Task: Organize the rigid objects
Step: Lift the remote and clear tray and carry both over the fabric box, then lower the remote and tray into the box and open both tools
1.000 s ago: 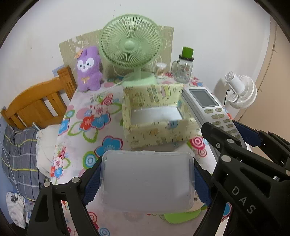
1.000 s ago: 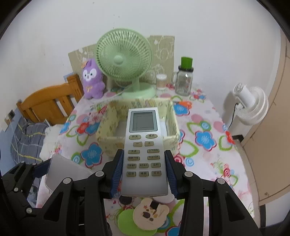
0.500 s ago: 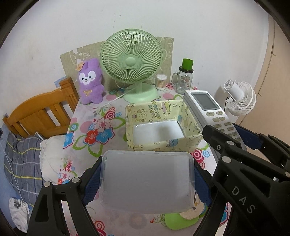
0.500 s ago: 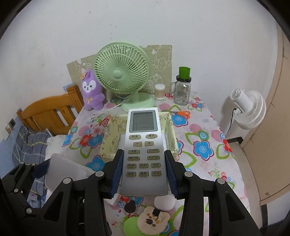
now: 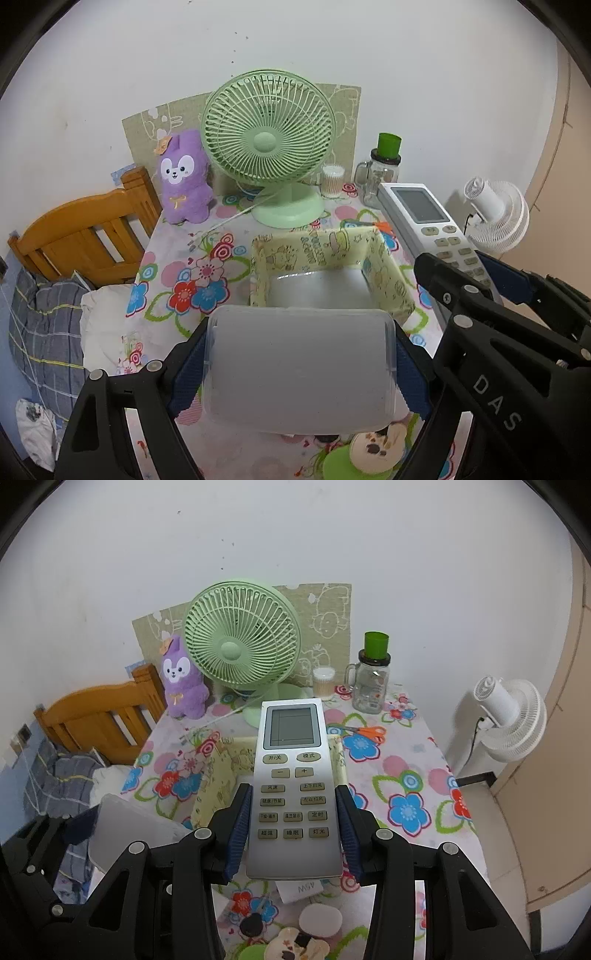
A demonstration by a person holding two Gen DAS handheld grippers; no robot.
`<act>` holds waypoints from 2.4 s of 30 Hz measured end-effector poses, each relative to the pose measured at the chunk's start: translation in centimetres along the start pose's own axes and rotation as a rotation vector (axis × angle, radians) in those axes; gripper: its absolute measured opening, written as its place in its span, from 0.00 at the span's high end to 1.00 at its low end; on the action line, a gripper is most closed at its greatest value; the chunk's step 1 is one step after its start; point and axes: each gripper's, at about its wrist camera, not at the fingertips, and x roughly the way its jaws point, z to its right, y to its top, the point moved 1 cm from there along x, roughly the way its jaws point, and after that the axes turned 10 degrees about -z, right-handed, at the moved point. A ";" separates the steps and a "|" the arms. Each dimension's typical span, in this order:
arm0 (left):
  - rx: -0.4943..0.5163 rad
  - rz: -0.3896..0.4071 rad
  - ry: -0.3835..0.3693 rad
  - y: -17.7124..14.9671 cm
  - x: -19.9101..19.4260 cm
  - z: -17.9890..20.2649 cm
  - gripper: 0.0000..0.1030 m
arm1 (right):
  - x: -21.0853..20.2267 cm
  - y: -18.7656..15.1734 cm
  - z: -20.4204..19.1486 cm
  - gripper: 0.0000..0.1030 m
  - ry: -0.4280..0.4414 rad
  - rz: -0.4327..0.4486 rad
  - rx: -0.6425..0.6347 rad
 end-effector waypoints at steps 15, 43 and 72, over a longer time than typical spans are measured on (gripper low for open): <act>-0.043 -0.027 0.039 3.3 3.9 0.9 0.14 | 4.5 3.0 2.0 0.54 0.016 -0.034 -0.009; -0.037 -0.131 0.057 4.6 13.6 0.7 0.14 | 15.2 3.2 2.9 0.54 -0.005 -0.221 0.015; -0.046 -0.196 0.028 4.9 16.5 0.6 0.03 | 15.7 3.1 3.2 0.15 -0.082 -0.240 0.024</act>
